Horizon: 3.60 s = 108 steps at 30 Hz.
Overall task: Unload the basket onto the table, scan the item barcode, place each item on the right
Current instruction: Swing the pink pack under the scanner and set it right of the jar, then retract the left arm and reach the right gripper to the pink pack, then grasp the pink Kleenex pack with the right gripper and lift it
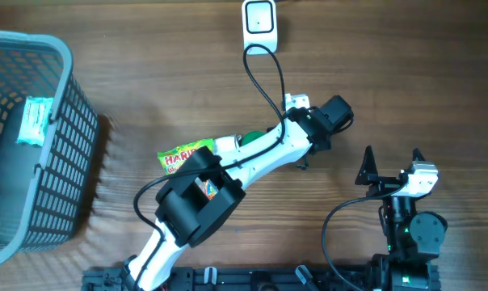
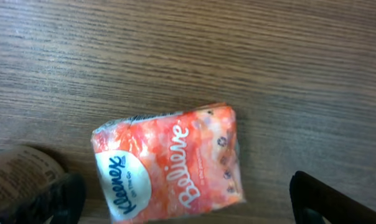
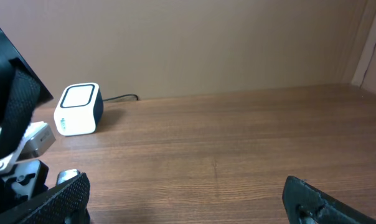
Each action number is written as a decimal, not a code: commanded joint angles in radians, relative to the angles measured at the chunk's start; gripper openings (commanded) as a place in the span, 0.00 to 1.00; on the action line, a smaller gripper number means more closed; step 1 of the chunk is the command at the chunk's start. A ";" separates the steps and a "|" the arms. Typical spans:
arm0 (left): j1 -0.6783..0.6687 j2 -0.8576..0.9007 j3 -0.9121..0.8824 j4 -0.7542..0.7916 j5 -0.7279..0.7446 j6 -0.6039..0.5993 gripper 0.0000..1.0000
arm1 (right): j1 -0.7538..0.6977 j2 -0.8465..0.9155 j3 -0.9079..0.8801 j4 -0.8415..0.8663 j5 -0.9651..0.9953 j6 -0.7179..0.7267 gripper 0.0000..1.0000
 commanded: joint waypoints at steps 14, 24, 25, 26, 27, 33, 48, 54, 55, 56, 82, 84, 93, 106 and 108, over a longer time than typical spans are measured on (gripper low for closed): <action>0.028 -0.421 0.517 0.134 -0.472 0.950 1.00 | 0.003 -0.006 -0.001 0.003 -0.007 -0.012 1.00; 0.181 -0.705 0.536 0.494 -0.645 1.343 1.00 | 0.003 -0.006 -0.001 0.004 -0.007 -0.012 1.00; 0.191 -0.715 0.536 0.494 -0.659 1.363 1.00 | 0.003 -0.006 -0.001 0.007 -0.007 -0.012 1.00; 0.205 -0.731 0.536 0.494 -0.666 1.380 1.00 | 0.003 -0.006 -0.001 0.009 -0.008 -0.009 1.00; 0.222 -0.752 0.536 0.485 -0.678 1.374 1.00 | 0.003 -0.006 -0.001 0.003 -0.022 0.001 1.00; 0.317 -0.915 0.491 0.378 -0.682 1.179 1.00 | 0.003 -0.003 -0.001 0.007 -0.066 0.499 1.00; 0.339 -1.254 0.081 0.323 -0.488 1.033 1.00 | 0.003 -0.003 0.021 0.214 -0.674 1.469 0.99; 0.424 -1.321 -0.020 0.391 -0.484 1.032 1.00 | 0.003 0.072 0.224 0.010 -0.697 1.307 0.99; 0.449 -1.335 -0.040 0.403 -0.484 1.023 1.00 | 0.003 0.108 0.280 -0.054 -0.697 1.255 1.00; 0.473 -1.347 -0.055 0.409 -0.477 1.006 1.00 | 0.003 0.150 0.339 -0.123 -0.697 1.196 1.00; 0.884 -1.711 -0.200 0.389 -0.138 0.850 1.00 | 0.336 1.684 1.273 -0.896 -0.296 0.406 1.00; 0.884 -1.711 -0.200 0.389 -0.138 0.850 1.00 | 0.358 1.777 1.273 -0.846 -0.257 0.404 0.88; 0.884 -1.711 -0.200 0.385 -0.138 0.850 1.00 | 0.358 1.854 1.241 -0.782 -0.138 0.278 0.93; 0.884 -1.711 -0.200 0.385 -0.138 0.850 1.00 | 0.358 1.867 1.085 -0.602 -0.307 0.233 0.80; 0.884 -1.711 -0.200 0.385 -0.138 0.850 1.00 | 0.358 1.867 1.085 -0.596 -0.330 0.224 0.79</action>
